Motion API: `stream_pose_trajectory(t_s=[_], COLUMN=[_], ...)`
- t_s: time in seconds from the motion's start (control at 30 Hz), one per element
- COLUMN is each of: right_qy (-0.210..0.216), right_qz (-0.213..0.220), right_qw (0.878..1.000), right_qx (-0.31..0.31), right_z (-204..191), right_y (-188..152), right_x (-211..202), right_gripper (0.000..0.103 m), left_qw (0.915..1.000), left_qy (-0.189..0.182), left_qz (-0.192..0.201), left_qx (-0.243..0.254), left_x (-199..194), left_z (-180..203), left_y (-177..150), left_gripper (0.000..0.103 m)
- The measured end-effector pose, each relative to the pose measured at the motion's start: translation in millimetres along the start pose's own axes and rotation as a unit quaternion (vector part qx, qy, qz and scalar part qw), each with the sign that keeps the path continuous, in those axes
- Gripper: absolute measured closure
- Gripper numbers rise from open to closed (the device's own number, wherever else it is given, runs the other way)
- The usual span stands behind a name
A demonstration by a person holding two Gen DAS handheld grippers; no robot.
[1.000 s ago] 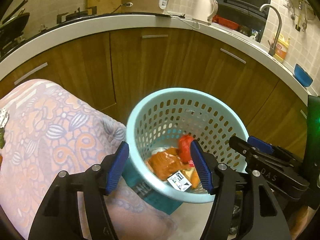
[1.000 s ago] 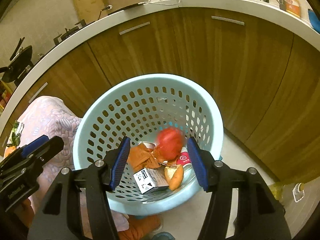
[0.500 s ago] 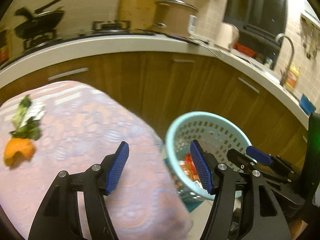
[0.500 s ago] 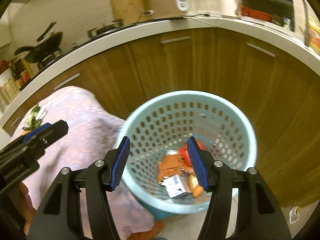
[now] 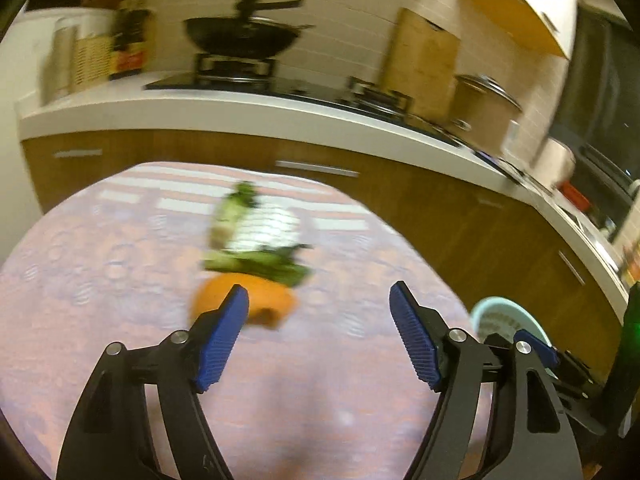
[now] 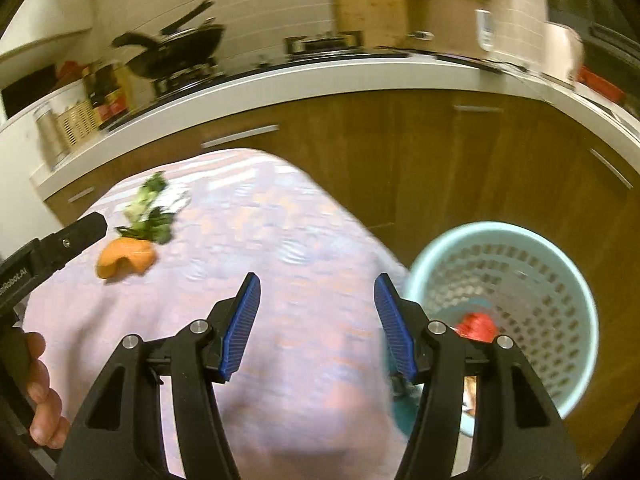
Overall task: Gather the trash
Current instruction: 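Grasp the remaining orange peel with the left tool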
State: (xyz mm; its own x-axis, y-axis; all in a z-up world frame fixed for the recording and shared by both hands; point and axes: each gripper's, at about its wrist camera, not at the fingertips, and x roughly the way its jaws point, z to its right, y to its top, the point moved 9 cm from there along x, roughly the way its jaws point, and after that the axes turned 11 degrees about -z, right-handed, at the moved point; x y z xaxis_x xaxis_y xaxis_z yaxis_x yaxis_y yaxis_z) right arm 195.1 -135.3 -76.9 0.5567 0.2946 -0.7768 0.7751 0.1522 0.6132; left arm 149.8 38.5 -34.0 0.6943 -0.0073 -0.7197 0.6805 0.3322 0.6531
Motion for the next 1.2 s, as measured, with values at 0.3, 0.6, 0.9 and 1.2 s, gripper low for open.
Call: stream_pose_trajectory(t_s=[0.3,0.6,0.9,1.2], right_qy=[0.047,0.032,0.027,0.028], right_qz=[-0.004,-0.012,-0.014,-0.020], right_qw=[0.999,0.999,0.999,0.997], right_qx=[-0.021,-0.009,-0.032,-0.075], right_z=[-53,-48,-57,-77], right_y=[22,26,23,19], right_x=[43,60,62,63], right_gripper=[0.059,0.059,0.059,0.059], left_qw=[0.9980,0.9980,0.9970,0.9976], left_qy=[0.032,0.036,0.045,-0.001], left_qz=[-0.024,-0.048,-0.057,-0.063], left_qx=[-0.049,-0.020,-0.025,-0.030], left_x=[13,43,62,60], left_z=[-68,-50,-49,-48], left_y=[-12,-8,-8,-12], left_gripper=[0.030,0.030,0.032,0.078])
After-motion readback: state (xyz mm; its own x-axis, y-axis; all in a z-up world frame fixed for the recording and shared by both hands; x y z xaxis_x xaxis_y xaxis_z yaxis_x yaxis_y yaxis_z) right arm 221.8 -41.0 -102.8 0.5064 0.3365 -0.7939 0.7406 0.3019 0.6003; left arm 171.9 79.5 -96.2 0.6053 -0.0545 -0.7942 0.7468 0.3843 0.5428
